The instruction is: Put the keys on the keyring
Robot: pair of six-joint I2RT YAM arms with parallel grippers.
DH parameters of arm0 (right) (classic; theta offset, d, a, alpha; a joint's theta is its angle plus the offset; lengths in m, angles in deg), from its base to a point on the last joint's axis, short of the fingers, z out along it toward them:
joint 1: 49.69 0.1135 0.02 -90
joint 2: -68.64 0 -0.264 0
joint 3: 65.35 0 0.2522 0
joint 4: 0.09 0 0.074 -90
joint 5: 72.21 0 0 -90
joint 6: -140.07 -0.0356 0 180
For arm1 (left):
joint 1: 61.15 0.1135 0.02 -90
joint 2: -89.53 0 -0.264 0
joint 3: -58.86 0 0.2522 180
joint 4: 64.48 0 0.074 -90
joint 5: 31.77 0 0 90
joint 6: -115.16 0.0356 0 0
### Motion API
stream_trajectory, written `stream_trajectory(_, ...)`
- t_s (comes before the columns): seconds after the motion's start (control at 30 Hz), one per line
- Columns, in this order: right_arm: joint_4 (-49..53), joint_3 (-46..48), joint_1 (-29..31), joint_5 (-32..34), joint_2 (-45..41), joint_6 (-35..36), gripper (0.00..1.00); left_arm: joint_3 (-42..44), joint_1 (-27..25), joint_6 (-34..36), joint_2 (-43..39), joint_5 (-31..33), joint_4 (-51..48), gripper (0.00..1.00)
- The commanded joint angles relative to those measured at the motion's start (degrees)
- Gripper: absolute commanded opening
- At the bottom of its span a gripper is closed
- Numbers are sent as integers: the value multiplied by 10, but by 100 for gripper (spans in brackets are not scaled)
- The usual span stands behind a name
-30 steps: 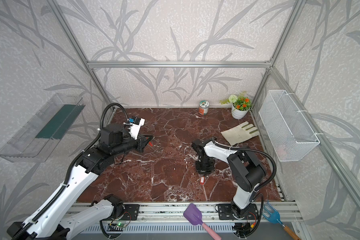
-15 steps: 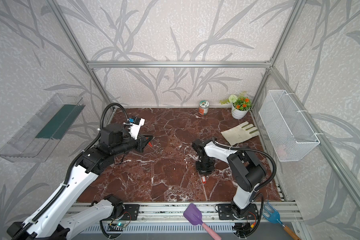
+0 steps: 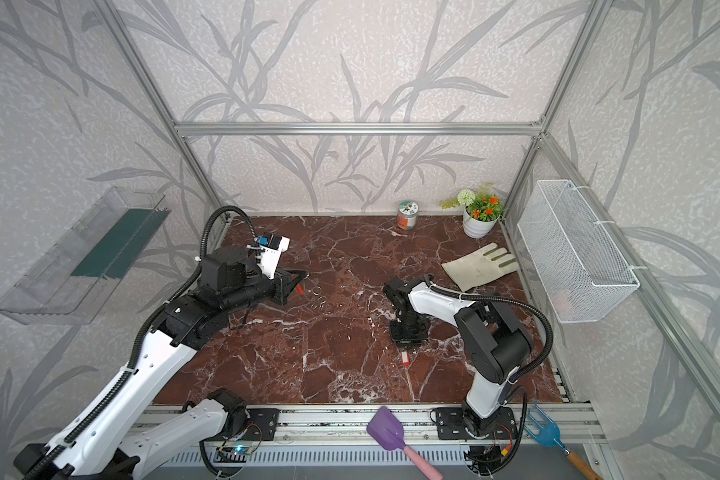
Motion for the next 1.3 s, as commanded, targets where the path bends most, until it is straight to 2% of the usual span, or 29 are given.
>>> stream_trajectory(0.0,-7,-34,-2,-19,-4,26,27,3,0,9,-6,3,11,0)
stream_trajectory(0.17,2,-49,-1,-14,-14,22,32,5,0,9,-8,5,10,0)
stream_trajectory(0.5,27,1,37,27,-14,-24,52,6,0,11,-6,4,13,0)
stream_trajectory(0.67,23,31,38,28,-32,-32,53,4,0,12,-6,3,11,0)
stream_trajectory(0.9,42,26,41,50,-27,-11,52,4,0,8,-4,-1,14,0)
stream_trajectory(1.27,7,-3,48,17,-23,-40,53,1,0,6,-6,0,9,0)
